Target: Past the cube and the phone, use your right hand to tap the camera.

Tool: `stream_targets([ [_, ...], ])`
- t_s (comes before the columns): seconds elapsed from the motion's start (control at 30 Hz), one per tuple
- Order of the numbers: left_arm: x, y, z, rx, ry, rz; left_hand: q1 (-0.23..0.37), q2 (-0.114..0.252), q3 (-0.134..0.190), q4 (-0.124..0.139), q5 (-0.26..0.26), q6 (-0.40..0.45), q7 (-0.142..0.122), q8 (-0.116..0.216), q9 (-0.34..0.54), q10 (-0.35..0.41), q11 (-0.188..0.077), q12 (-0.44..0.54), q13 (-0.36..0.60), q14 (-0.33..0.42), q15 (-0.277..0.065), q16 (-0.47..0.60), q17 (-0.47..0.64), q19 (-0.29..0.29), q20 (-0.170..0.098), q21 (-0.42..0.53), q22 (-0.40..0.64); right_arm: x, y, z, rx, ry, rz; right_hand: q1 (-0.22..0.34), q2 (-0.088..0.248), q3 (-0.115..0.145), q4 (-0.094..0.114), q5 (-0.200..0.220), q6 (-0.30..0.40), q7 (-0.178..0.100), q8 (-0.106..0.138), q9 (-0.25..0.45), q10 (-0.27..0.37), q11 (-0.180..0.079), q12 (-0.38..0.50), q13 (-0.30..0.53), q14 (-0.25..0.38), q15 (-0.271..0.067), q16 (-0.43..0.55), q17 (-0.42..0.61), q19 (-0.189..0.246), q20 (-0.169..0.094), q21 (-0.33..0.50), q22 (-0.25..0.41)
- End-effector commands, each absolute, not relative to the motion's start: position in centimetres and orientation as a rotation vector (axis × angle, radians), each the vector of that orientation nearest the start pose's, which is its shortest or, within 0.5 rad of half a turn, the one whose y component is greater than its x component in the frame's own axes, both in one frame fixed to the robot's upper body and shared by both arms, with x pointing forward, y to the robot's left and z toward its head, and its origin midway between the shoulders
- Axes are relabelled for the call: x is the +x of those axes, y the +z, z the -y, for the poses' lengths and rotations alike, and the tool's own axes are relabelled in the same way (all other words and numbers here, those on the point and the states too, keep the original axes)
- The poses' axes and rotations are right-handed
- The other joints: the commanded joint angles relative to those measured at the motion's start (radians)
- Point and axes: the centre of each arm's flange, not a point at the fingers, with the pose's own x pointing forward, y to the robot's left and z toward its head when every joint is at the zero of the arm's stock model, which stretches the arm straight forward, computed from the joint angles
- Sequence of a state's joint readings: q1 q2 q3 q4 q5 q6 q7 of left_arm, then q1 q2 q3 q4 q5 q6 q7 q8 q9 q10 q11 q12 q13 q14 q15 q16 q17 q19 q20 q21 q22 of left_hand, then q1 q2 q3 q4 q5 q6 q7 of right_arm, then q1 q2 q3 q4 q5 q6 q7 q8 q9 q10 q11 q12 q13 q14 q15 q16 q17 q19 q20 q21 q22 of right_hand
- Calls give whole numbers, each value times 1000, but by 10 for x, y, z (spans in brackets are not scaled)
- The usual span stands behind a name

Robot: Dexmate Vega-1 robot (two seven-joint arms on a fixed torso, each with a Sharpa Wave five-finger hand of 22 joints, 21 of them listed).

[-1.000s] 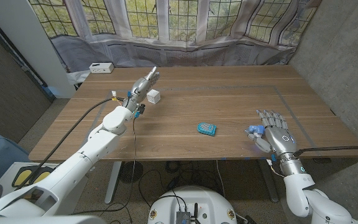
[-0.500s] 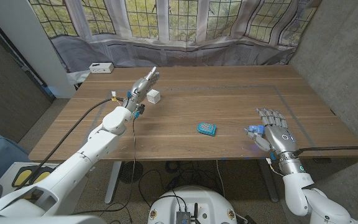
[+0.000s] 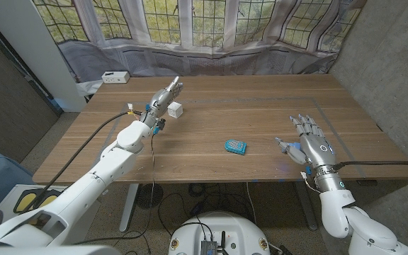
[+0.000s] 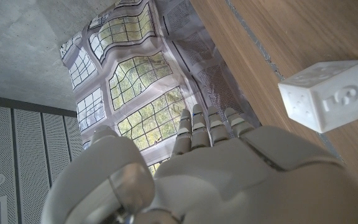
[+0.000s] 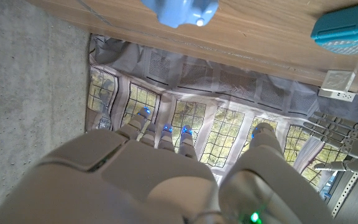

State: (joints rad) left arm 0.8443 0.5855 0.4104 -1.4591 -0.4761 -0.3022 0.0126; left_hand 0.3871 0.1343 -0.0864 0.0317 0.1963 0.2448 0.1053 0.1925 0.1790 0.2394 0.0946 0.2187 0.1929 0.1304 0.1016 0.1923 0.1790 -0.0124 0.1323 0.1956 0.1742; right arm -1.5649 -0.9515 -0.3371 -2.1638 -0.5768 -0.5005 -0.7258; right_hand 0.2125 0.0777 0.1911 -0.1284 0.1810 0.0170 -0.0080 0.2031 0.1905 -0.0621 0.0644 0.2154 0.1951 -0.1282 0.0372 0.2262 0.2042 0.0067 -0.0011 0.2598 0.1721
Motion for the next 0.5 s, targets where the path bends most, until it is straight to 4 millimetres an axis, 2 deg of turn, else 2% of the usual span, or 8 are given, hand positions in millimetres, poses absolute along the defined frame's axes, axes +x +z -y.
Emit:
stream_targets([
  [0.03, 621, 16, -264, 191, -260, 725, 1, -2, 6, -1, -3, 9, 0, -1, 2, 5, 1, -3, 6, 9, 0, -3, 2, -1, 8, 2, 5, 445, -110, 279, -1203, -494, 726, 13, -5, 3, -5, 1, -15, 12, -8, 1, 21, 1, 11, 0, 21, -2, 9, 0, 41, -8, 12, 1],
  [0.2, 621, 14, -264, 183, -272, 725, 1, -2, 7, -1, -3, 9, 0, -1, 2, 3, 4, -4, 6, 10, 0, -3, 2, 0, 8, 2, 5, 450, -105, 277, -1118, -470, 728, 12, -8, 1, -4, 1, 0, 33, -3, 1, 27, 4, 10, -1, 31, -2, 8, 0, 72, -8, 16, 0],
  [0.43, 618, 17, -261, 193, -282, 743, 1, -2, 7, -1, -3, 11, 1, 0, 2, 6, 4, -3, 6, 10, 1, -3, 2, 0, 8, 2, 5, 455, -91, 273, -1053, -462, 778, 7, -9, 0, -1, 1, 31, 52, 6, 0, 44, 9, 12, -2, 44, 0, 8, 0, 93, -10, 14, -1],
  [0.5, 617, 18, -261, 190, -280, 747, 1, -3, 7, -1, -3, 11, 1, -1, 2, 6, 2, -3, 6, 10, 0, -3, 2, 0, 7, 2, 5, 457, -89, 272, -1031, -462, 793, 7, -10, -1, -1, 1, 35, 60, 6, 0, 56, 18, 15, -2, 55, 3, 10, 0, 105, -11, 14, -1],
])
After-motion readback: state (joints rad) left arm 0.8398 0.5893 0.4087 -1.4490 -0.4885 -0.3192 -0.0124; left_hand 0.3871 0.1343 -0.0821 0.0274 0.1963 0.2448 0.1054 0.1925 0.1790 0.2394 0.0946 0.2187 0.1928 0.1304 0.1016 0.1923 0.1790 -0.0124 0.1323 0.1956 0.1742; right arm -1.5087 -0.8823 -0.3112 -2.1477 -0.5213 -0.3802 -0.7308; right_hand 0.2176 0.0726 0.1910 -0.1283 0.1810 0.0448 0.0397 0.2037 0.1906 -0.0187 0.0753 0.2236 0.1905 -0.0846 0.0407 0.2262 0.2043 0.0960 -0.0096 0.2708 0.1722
